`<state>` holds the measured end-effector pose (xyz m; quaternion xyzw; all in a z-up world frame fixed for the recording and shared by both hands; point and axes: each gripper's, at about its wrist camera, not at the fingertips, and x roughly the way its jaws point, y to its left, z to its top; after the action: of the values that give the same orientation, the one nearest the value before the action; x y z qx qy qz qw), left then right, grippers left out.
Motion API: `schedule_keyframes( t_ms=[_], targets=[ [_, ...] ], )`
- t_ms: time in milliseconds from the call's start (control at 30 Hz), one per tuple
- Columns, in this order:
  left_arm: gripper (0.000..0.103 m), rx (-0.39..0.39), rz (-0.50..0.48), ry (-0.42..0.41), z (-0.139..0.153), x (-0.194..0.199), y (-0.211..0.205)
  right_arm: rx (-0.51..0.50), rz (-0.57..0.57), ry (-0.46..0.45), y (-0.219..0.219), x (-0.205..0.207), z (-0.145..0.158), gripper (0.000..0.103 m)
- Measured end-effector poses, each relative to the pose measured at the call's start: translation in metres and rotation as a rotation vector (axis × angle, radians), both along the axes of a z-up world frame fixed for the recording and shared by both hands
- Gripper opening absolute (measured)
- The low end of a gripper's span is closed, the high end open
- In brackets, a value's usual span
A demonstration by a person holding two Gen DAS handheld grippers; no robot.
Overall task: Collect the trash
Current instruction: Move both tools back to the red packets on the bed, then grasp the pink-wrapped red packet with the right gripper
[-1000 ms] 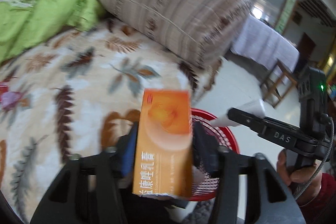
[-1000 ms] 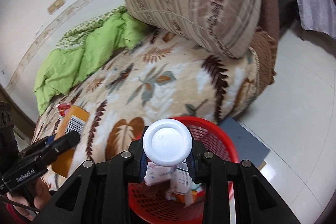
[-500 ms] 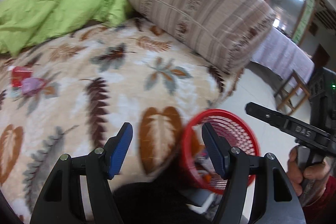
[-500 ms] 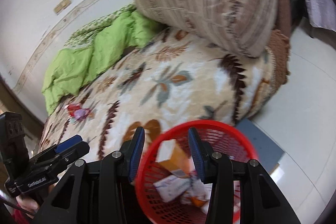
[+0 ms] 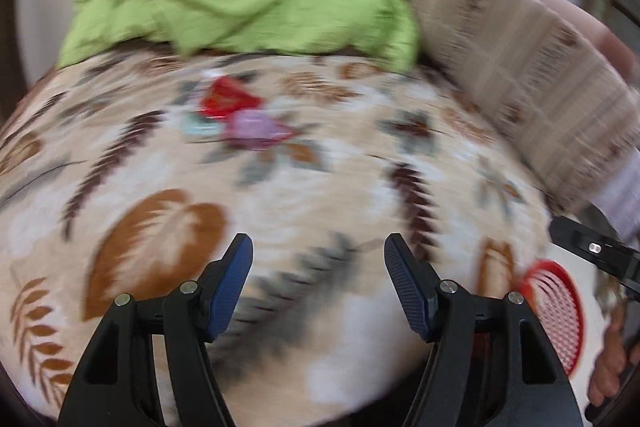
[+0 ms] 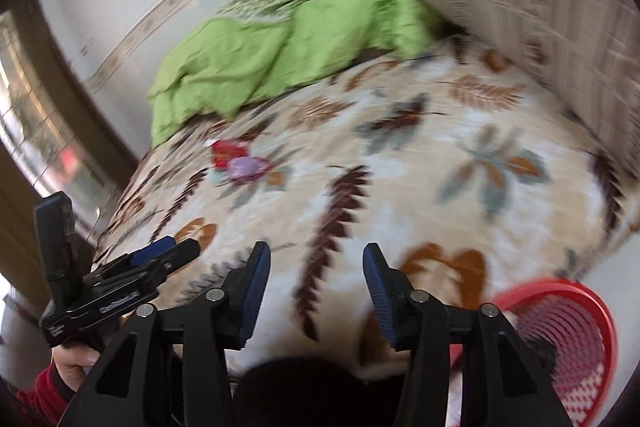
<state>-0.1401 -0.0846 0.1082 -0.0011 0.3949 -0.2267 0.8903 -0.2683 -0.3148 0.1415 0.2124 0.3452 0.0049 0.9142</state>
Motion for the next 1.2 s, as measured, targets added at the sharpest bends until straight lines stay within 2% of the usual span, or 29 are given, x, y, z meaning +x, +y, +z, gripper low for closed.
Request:
schedule_keyframes(
  t_ms=[133, 300, 433, 600, 800, 900, 933, 967, 1100, 1200],
  targets=[
    [0.067, 0.017, 0.150, 0.015, -0.016, 0.028, 0.035, -0.014, 0.101, 0.008, 0.032, 0.051, 0.000, 0.058],
    [0.067, 0.006, 0.256, 0.053, -0.040, 0.050, 0.064, -0.049, 0.249, 0.027, 0.067, 0.131, -0.009, 0.061],
    [0.067, 0.036, 0.305, 0.034, -0.054, 0.060, 0.075, -0.120, 0.297, 0.065, 0.090, 0.193, -0.032, 0.061],
    [0.067, 0.017, 0.334, 0.050, -0.065, 0.073, 0.085, -0.219, 0.325, 0.077, 0.115, 0.255, -0.058, 0.061],
    [0.067, 0.020, 0.349, 0.041, -0.068, 0.078, 0.088, -0.364, 0.368, 0.089, 0.138, 0.306, -0.082, 0.061],
    [0.067, 0.022, 0.343, 0.041, -0.069, 0.078, 0.086, -0.385, 0.392, 0.081, 0.141, 0.316, -0.089, 0.061],
    [0.067, 0.023, 0.343, 0.039, -0.069, 0.078, 0.085, -0.370, 0.394, 0.085, 0.141, 0.317, -0.090, 0.057],
    [0.067, 0.020, 0.343, 0.039, -0.069, 0.079, 0.085, -0.347, 0.402, 0.088, 0.140, 0.317, -0.090, 0.049],
    [0.067, 0.012, 0.347, 0.040, -0.068, 0.079, 0.087, -0.249, 0.460, 0.104, 0.148, 0.302, -0.094, 0.038],
    [0.067, 0.012, 0.351, 0.033, -0.067, 0.078, 0.088, -0.113, 0.515, 0.116, 0.155, 0.282, -0.093, 0.033]
  ],
)
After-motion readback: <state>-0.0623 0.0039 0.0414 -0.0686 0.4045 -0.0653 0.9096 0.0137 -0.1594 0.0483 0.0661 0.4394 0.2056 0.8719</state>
